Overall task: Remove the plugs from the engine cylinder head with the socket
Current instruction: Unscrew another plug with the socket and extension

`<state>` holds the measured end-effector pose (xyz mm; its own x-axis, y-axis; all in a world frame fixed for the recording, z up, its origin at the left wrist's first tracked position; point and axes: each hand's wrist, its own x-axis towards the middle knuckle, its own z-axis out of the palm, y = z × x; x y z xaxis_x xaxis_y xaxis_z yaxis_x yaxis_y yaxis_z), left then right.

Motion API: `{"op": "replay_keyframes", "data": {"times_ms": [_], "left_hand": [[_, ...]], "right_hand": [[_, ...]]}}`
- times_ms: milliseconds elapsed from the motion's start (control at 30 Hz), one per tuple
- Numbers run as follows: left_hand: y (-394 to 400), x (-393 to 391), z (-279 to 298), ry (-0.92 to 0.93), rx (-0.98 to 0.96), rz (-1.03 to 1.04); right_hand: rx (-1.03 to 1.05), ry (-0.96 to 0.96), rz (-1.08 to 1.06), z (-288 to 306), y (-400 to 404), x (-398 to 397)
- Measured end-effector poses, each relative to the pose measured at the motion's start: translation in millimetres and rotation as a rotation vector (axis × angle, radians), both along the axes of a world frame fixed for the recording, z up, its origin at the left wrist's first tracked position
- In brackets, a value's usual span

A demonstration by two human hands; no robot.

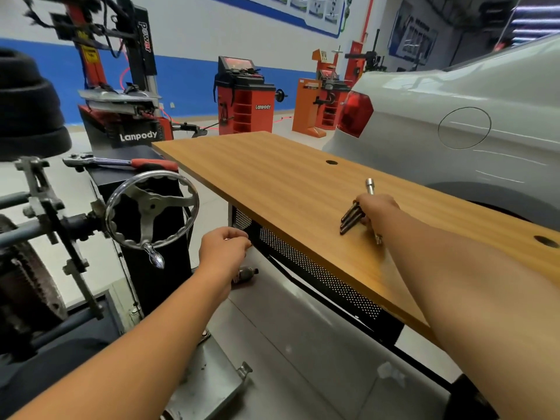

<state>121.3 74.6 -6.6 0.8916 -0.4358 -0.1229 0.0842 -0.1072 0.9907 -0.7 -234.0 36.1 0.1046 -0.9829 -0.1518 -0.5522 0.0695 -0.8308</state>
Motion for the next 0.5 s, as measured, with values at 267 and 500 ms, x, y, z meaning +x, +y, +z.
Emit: {"op": "replay_keyframes", "data": {"times_ms": [267,500], "left_hand": [[27,5,8,0.020,-0.005,0.022],[58,18,19,-0.021,-0.006,0.075]], "right_hand": [[0.147,-0.182,-0.090,5,8,-18],[0.058,-0.286,-0.241,13,26,-12]]}}
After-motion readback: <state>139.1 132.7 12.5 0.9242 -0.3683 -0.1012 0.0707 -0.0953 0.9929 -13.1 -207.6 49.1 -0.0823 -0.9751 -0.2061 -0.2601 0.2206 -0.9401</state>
